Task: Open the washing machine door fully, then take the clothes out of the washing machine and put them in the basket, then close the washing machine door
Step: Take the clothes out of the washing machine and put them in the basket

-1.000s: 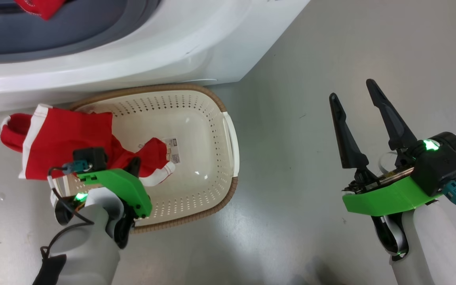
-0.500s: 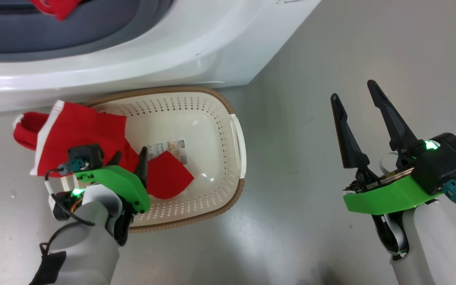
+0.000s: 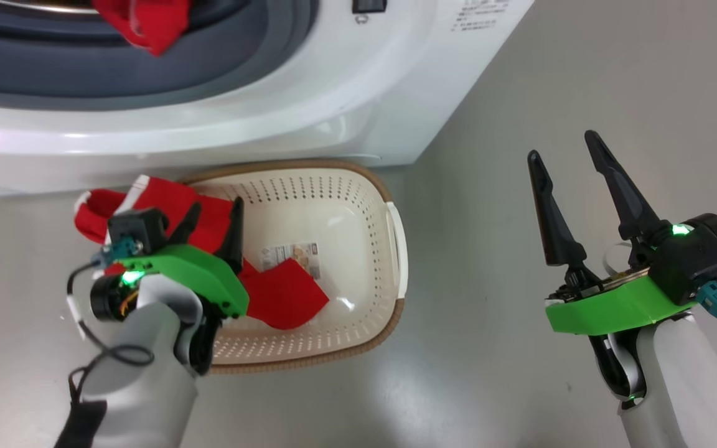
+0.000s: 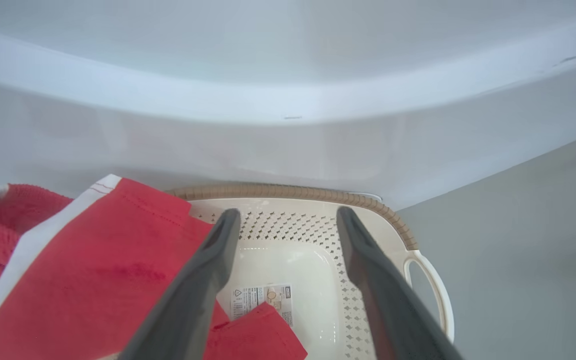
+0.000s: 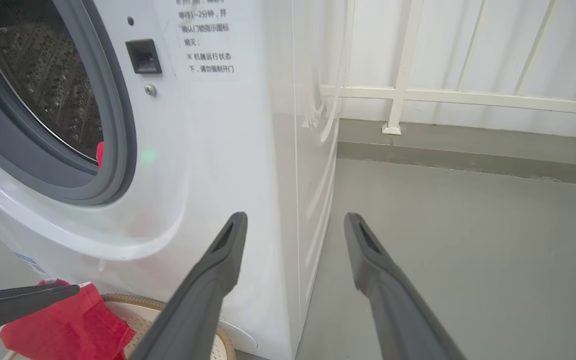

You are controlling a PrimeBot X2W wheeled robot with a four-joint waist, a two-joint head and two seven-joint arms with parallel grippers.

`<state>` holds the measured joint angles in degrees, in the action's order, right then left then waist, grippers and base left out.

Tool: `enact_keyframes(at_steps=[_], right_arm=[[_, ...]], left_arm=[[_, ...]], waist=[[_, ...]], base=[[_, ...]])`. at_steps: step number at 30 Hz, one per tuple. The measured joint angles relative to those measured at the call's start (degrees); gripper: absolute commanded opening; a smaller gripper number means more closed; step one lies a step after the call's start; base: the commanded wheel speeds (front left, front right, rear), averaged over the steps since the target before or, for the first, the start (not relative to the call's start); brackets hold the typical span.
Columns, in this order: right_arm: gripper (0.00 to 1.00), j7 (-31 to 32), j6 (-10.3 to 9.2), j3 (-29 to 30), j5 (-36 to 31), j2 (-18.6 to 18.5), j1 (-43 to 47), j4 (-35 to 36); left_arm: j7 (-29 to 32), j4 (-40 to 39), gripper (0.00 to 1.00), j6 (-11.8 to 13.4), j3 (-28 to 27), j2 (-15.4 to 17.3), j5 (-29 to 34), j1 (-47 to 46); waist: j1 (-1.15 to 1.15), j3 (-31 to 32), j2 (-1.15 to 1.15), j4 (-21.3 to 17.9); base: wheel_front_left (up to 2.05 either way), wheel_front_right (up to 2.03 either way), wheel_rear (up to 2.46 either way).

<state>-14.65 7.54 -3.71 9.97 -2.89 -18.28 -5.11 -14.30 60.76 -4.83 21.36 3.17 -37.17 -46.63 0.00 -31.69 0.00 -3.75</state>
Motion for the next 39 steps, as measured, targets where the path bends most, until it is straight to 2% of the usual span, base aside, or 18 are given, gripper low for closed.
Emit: enact_keyframes(at_steps=[4, 12, 19, 39], right_arm=[[1.00, 0.00, 0.00, 0.56, -0.56, -0.01, 0.54, -0.75], [1.00, 0.00, 0.00, 1.14, -1.34, -0.01, 2.40, -1.82], [1.00, 0.00, 0.00, 1.36, -2.52, 0.00, 4.36, -3.13], [1.00, 0.01, 0.00, 5.32, -3.26, 0.12, 11.05, -4.04]], left_arm=[[0.00, -6.39, 1.00, 1.20, -2.38, 0.10, 1.94, 4.54], [-0.01, -19.79, 1.00, 1.76, -7.92, -0.26, 5.30, 11.87], [-0.01, -27.86, 1.00, 3.03, -10.49, -0.52, 8.77, 18.43], [-0.01, -48.19, 1.00, 2.71, -15.53, -0.32, 16.53, 34.81]], waist=[[0.00, 1.99, 0.00, 0.69], [0.00, 6.61, 0.00, 1.93], [0.00, 11.29, 0.00, 2.71], [0.00, 23.90, 0.00, 2.36]], base=[[0.00, 0.00, 0.00], [0.00, 0.00, 0.00], [0.00, 0.00, 0.00], [0.00, 0.00, 0.00]])
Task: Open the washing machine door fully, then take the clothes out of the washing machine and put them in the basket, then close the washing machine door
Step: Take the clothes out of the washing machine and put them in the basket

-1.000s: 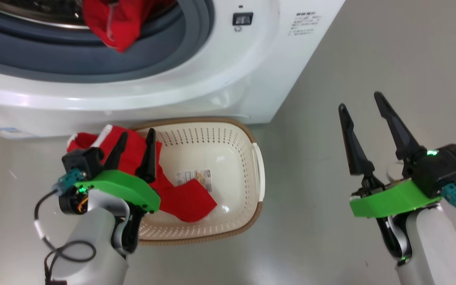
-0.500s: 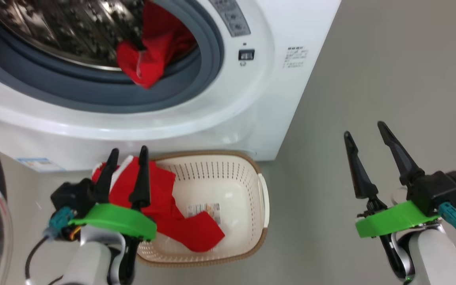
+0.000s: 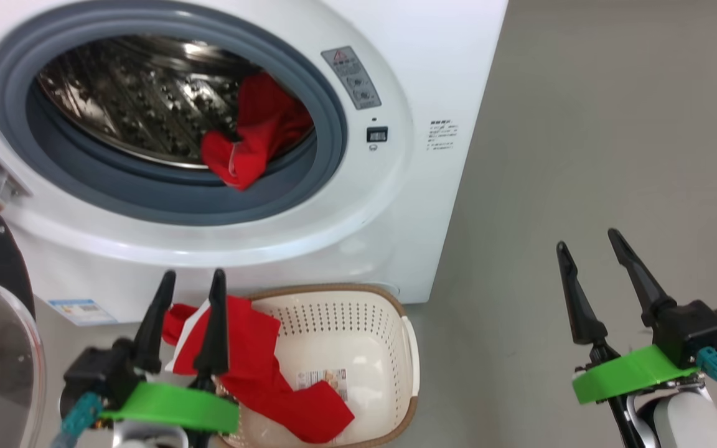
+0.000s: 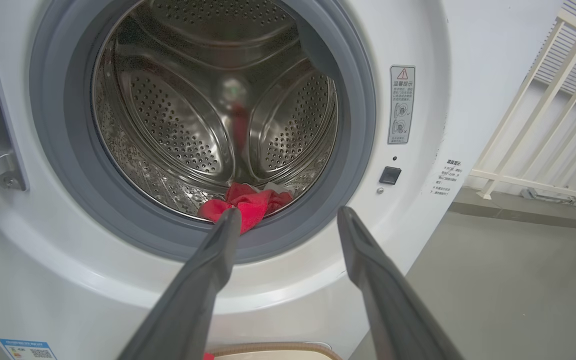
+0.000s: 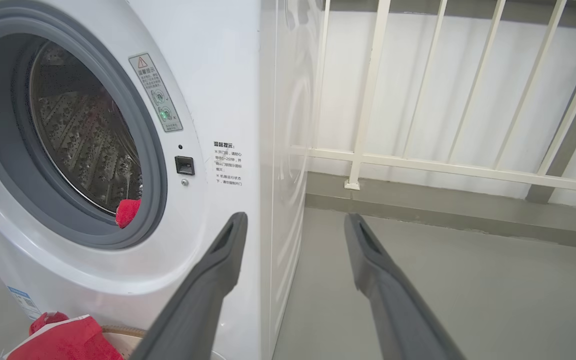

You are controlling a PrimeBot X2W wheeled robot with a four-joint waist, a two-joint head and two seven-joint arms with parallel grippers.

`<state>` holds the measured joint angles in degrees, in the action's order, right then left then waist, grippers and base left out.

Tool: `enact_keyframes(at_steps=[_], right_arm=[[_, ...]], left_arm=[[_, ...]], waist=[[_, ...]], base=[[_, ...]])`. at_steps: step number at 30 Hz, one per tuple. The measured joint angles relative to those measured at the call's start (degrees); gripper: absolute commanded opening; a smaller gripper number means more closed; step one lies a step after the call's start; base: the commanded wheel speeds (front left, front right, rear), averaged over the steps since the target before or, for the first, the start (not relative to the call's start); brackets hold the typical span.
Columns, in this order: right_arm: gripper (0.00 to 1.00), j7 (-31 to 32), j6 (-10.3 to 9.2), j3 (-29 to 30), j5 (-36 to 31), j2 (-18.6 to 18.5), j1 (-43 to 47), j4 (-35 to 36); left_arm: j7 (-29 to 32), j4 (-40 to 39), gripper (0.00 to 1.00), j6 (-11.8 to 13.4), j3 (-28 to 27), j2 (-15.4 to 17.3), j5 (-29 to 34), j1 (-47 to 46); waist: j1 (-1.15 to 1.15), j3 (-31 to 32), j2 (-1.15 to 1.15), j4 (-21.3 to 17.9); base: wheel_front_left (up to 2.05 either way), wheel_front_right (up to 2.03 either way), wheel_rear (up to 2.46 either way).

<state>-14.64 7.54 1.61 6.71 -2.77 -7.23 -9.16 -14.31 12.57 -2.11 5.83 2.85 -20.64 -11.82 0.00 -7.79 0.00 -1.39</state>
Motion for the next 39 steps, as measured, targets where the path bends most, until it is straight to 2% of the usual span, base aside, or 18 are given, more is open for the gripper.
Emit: enact_keyframes(at_steps=[6, 10, 19, 39], right_arm=[[1.00, 0.00, 0.00, 0.77, -0.15, 0.10, 2.42, 0.12], [1.00, 0.00, 0.00, 1.16, -0.15, 0.12, 3.84, 0.29], [1.00, 0.00, 0.00, 1.13, -0.15, 0.21, 6.14, 0.52], [1.00, 0.00, 0.00, 0.99, -0.16, 0.35, 7.42, 1.45]], left_arm=[[0.00, -2.37, 1.00, 0.25, -0.68, 0.90, 0.55, 4.70], [0.00, -3.88, 1.00, 1.43, -0.82, 1.88, 2.15, 7.37], [0.04, -6.92, 1.00, 2.80, -1.08, 1.80, 1.24, 11.90], [1.19, -8.12, 1.00, 5.69, 0.76, 1.77, 2.10, 13.18]], waist=[[0.00, 2.52, 0.00, -0.56], [0.00, 4.23, 0.00, -0.93], [0.00, 7.08, 0.00, -1.94], [0.00, 6.82, 0.00, -2.33]], base=[[0.00, 0.00, 0.00], [0.00, 0.00, 0.00], [0.00, 0.00, 0.00], [0.00, 0.00, 0.00]])
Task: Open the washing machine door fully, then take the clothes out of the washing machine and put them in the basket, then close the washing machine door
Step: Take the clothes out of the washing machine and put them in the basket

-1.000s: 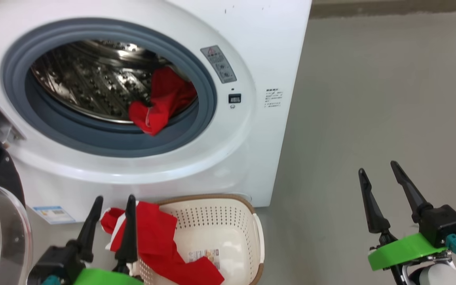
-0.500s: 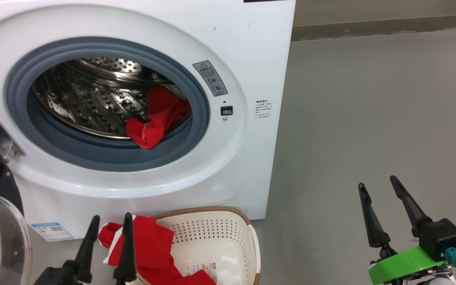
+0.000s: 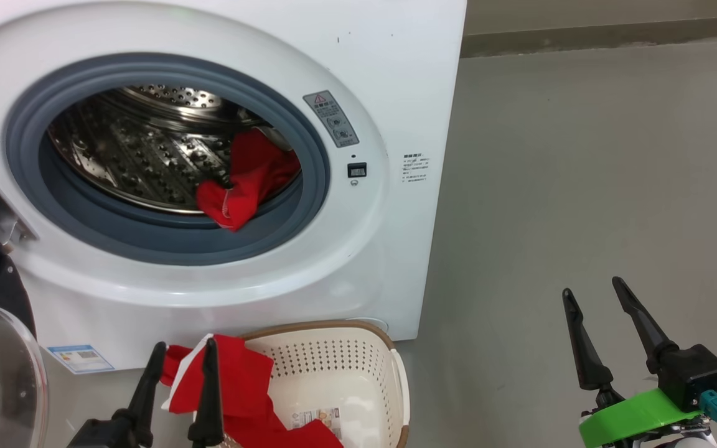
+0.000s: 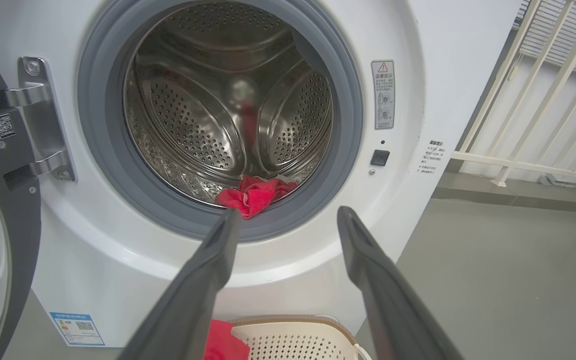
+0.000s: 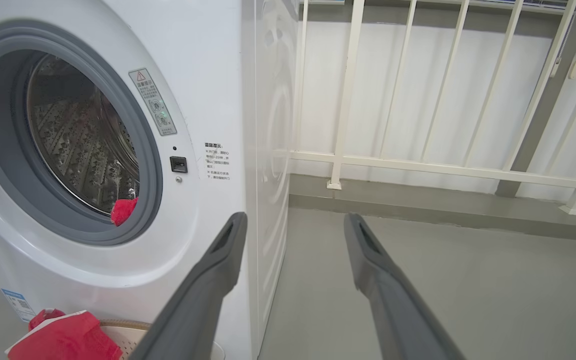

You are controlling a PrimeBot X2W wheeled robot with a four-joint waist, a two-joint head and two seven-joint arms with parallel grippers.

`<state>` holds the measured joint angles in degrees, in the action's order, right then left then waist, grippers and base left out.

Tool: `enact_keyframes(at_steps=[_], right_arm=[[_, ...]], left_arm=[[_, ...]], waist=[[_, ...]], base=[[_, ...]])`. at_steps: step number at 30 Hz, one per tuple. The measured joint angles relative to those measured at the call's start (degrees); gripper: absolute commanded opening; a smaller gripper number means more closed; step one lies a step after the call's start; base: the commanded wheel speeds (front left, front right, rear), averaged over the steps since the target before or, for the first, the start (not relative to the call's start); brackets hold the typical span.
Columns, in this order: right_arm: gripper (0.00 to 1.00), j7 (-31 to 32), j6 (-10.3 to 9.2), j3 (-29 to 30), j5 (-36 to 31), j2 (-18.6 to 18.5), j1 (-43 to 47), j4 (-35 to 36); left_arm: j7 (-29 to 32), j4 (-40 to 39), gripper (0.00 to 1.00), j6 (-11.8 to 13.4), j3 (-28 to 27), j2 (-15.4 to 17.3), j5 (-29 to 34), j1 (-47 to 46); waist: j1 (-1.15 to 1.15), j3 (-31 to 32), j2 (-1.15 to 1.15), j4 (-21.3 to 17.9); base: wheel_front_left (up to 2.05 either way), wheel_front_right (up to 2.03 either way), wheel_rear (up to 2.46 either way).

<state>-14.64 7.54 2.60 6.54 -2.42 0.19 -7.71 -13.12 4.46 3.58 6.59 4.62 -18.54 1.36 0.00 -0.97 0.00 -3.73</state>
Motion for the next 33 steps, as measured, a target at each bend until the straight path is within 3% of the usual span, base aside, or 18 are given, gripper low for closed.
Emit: enact_keyframes(at_steps=[9, 22, 33], right_arm=[[1.00, 0.00, 0.00, -0.03, -0.12, 0.00, -0.01, 0.75], [1.00, 0.00, 0.00, -0.81, -0.66, 0.00, -1.42, 2.54], [1.00, 0.00, 0.00, -2.49, -0.51, -0.02, -6.70, 4.12]], left_arm=[[-0.18, 0.23, 1.00, 1.01, 0.91, -0.42, 0.00, -0.76], [-0.67, 3.09, 1.00, 0.41, 1.35, -1.15, -1.74, -8.50], [-1.19, 11.57, 1.00, -1.20, 0.46, -0.87, -1.55, -24.96]], waist=[[0.00, -2.02, 0.00, 0.28], [0.00, -6.28, 0.00, 0.56], [0.00, -14.41, 0.00, 0.67]], base=[[0.00, 0.00, 0.00], [0.00, 0.00, 0.00], [0.00, 0.00, 0.00]])
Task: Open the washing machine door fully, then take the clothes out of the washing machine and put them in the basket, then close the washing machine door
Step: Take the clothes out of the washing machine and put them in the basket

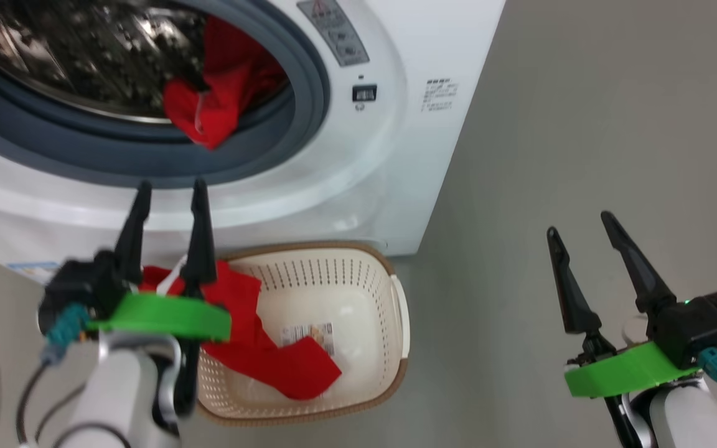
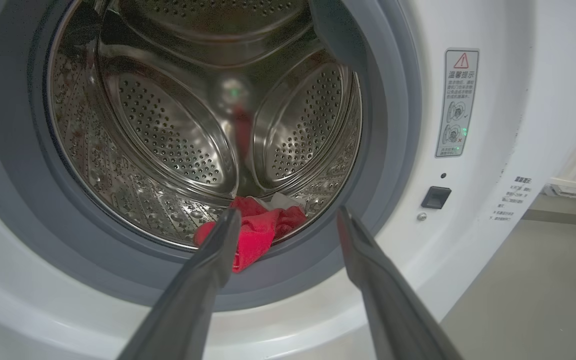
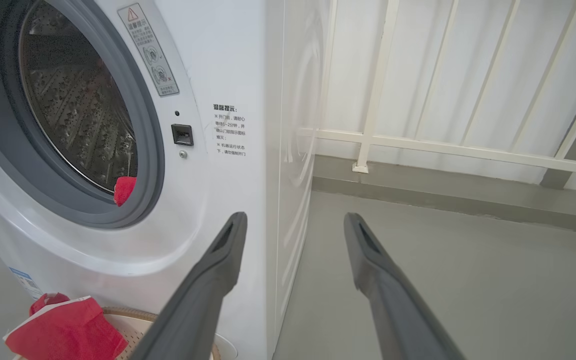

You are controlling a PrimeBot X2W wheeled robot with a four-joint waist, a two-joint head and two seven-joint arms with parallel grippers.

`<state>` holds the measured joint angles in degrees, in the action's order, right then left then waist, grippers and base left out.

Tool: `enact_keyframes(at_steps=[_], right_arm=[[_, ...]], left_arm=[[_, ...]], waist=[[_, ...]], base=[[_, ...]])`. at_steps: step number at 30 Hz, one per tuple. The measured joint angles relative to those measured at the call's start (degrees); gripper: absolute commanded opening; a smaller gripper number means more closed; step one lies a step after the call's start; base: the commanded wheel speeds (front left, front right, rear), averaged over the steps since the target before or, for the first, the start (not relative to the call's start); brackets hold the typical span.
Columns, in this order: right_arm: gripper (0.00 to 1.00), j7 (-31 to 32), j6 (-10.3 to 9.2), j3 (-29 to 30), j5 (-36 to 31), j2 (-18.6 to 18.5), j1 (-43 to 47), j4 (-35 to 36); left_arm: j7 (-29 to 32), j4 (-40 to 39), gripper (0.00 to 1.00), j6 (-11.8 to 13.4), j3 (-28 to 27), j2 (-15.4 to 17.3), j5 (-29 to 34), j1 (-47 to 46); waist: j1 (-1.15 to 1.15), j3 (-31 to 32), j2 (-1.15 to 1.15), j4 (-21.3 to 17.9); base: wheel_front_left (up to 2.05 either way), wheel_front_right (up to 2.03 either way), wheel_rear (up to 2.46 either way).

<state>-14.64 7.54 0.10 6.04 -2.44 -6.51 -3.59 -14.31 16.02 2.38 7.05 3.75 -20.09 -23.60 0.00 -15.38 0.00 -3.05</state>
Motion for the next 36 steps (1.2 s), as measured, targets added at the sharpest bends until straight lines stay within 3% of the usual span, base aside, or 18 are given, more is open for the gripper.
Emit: enact_keyframes(at_steps=[20, 29, 36], right_arm=[[1.00, -0.01, 0.00, -1.07, -0.59, -0.29, -9.08, 2.72], [1.00, -0.01, 0.00, -1.37, -0.59, -0.31, -9.94, 2.43], [1.00, -0.01, 0.00, -2.00, -0.58, -0.34, -10.57, 1.88]], left_arm=[[0.08, 22.96, 1.00, -6.46, -4.78, 2.33, -3.34, -32.54], [9.61, 30.99, 1.00, -9.03, -4.57, 2.43, -9.91, -40.51], [17.25, 34.46, 1.00, -9.46, -3.39, 2.47, -13.34, -44.14]], waist=[[0.00, -16.39, 0.00, -0.36], [0.00, -19.38, 0.00, -1.08], [0.00, -20.01, 0.00, -1.61]], base=[[0.00, 0.00, 0.00], [0.00, 0.00, 0.00], [0.00, 0.00, 0.00]])
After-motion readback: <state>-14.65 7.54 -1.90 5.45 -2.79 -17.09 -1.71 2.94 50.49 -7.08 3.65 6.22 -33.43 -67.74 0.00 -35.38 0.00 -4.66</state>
